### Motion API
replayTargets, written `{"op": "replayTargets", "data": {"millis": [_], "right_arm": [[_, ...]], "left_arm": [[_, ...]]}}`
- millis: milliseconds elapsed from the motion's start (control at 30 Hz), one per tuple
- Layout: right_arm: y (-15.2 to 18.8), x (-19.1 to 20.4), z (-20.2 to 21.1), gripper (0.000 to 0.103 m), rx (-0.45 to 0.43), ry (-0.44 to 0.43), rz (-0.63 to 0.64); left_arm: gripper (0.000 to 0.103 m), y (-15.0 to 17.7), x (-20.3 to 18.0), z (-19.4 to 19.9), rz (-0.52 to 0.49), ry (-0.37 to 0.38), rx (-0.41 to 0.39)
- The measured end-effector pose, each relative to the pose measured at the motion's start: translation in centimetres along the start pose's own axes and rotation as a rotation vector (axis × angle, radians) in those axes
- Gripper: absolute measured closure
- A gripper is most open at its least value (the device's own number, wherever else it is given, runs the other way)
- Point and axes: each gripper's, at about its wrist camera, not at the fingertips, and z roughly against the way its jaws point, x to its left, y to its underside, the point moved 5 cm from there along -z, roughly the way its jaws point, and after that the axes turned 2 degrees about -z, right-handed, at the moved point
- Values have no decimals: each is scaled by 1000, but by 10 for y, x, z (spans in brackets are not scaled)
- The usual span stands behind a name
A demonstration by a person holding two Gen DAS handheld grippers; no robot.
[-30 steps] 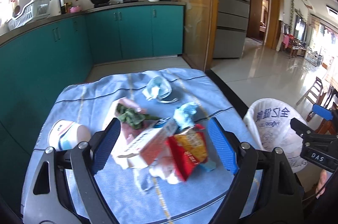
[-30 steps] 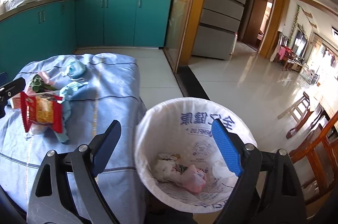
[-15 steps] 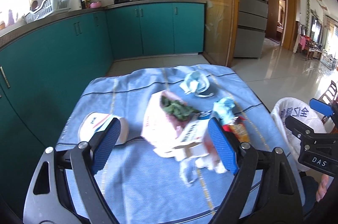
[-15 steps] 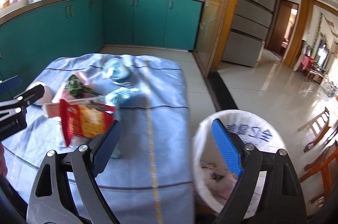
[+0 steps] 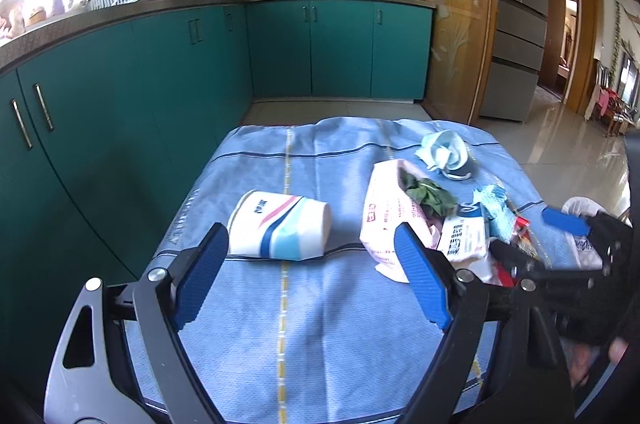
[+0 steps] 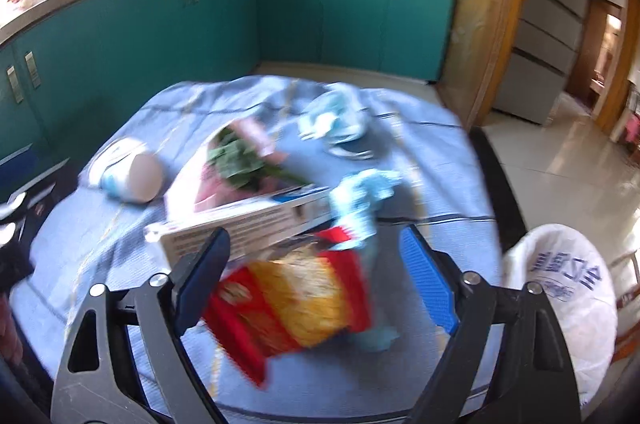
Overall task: Collect trash
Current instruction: 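Grasp the red snack packet with the right tool while the left tool moves over the table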
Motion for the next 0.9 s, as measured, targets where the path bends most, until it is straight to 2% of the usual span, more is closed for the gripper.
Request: {"op": "replayTargets", "data": {"millis": [133, 233, 267, 333, 433, 500, 600, 733, 800, 867, 900], "right_arm": [[15, 24, 9, 45, 34, -128, 69], [27, 39, 24, 46, 48, -244, 104], [29, 40, 30, 46, 42, -255, 113], [31, 32, 40, 45, 20, -198, 117], [28, 5, 41, 32, 3, -75, 72], [27, -9, 31, 32, 29, -37, 47], [28, -18, 10, 28, 87, -87, -5], [35, -20, -12, 28, 158, -101, -63], [41, -17, -10, 38, 161, -118, -50], [49, -15, -4, 54, 161, -123, -30], [52, -15, -1, 58, 162, -122, -25]], "left_arm": [[18, 1, 9, -2, 20, -8, 8], [18, 1, 10, -4, 25, -12, 15], [17, 2, 10, -5, 25, -10, 18], [16, 3, 5, -8, 21, 11, 29], [16, 5, -5, -10, 6, 43, 44], [16, 6, -10, -11, 1, 46, 48], [16, 5, -17, -9, -7, 57, 51], [16, 4, -24, -6, -22, 70, 50], [16, 3, -29, -5, -24, 107, 54], [15, 3, -35, -6, -25, 152, 61], [15, 3, -39, -7, -28, 174, 64]]}}
